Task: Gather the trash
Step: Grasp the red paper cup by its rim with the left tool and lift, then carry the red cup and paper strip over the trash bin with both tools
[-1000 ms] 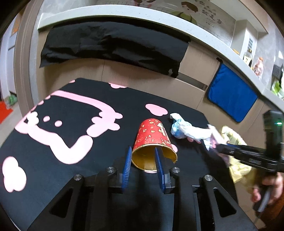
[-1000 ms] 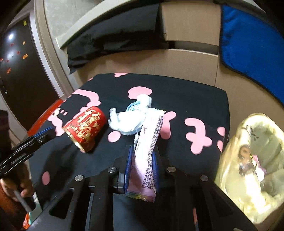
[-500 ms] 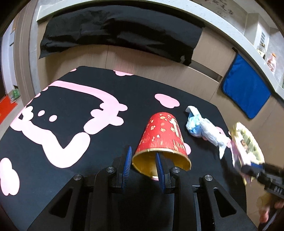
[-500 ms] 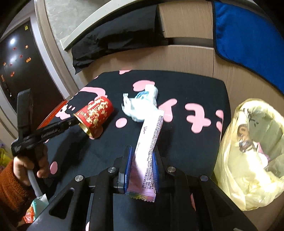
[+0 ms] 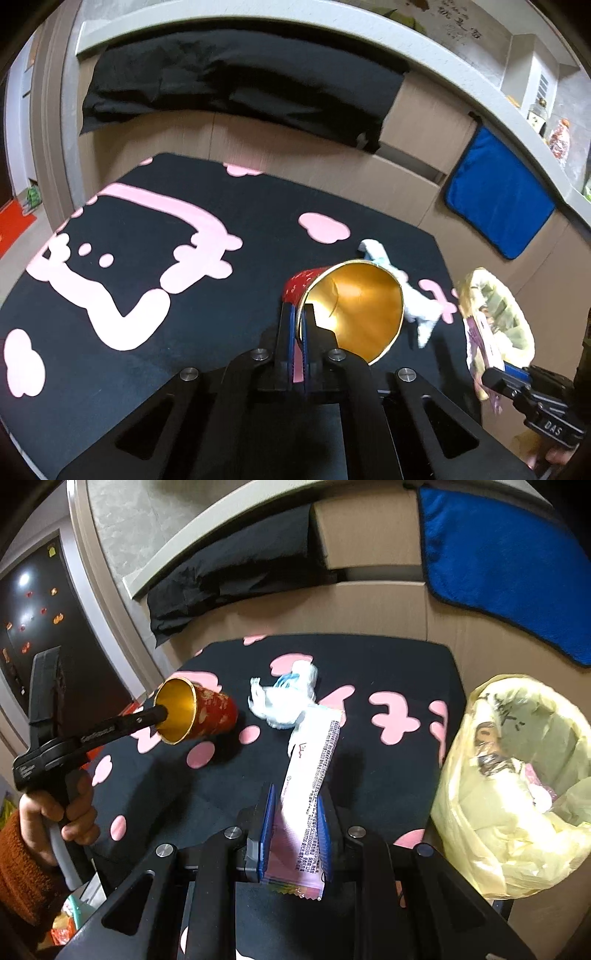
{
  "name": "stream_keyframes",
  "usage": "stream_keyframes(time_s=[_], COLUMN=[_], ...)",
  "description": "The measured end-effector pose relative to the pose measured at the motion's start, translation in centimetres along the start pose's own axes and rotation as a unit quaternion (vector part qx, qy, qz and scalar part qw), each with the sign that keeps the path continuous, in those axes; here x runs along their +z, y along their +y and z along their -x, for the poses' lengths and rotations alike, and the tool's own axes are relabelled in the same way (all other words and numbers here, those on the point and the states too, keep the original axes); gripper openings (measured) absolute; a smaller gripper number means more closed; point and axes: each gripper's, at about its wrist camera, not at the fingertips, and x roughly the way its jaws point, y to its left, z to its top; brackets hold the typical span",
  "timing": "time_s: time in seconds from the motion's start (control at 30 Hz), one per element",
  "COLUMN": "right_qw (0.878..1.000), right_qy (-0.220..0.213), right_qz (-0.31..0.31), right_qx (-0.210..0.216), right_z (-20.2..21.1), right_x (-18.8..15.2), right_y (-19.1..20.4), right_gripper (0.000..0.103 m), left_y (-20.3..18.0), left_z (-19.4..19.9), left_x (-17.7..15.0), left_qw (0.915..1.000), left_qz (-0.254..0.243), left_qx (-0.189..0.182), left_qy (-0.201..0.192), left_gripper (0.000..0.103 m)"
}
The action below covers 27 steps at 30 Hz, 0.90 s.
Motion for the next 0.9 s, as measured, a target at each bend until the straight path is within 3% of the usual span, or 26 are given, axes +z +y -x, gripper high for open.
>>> stream_keyframes(time_s=[0.23, 0.43, 0.9], right_qw=[0.998, 0.997, 0.995], right_qy=[-0.042, -0.045, -0.066], right_qz=[-0.035, -0.047, -0.067], right_qx=[-0.016, -0.038, -0.015], right_z=[2.0, 2.2, 2.6], right_x=[-0.5, -2.1, -1.8], right_y=[0.2, 0.8, -0.2], right_gripper=[0.02, 0.02, 0.02], left_y=[-1.8, -3.1, -6.1], left_z=[2.3, 2.9, 2.3], left_x=[-1.2, -3.2, -2.5], left_qw=[0.9999, 0.9996, 0.9984], left_qz=[-0.011, -0.007, -0.023], left_qx=[0.001, -0.01, 0.022], left_qy=[0.001, 0.026, 0.048], left_gripper=[0.003, 0.003, 0.003])
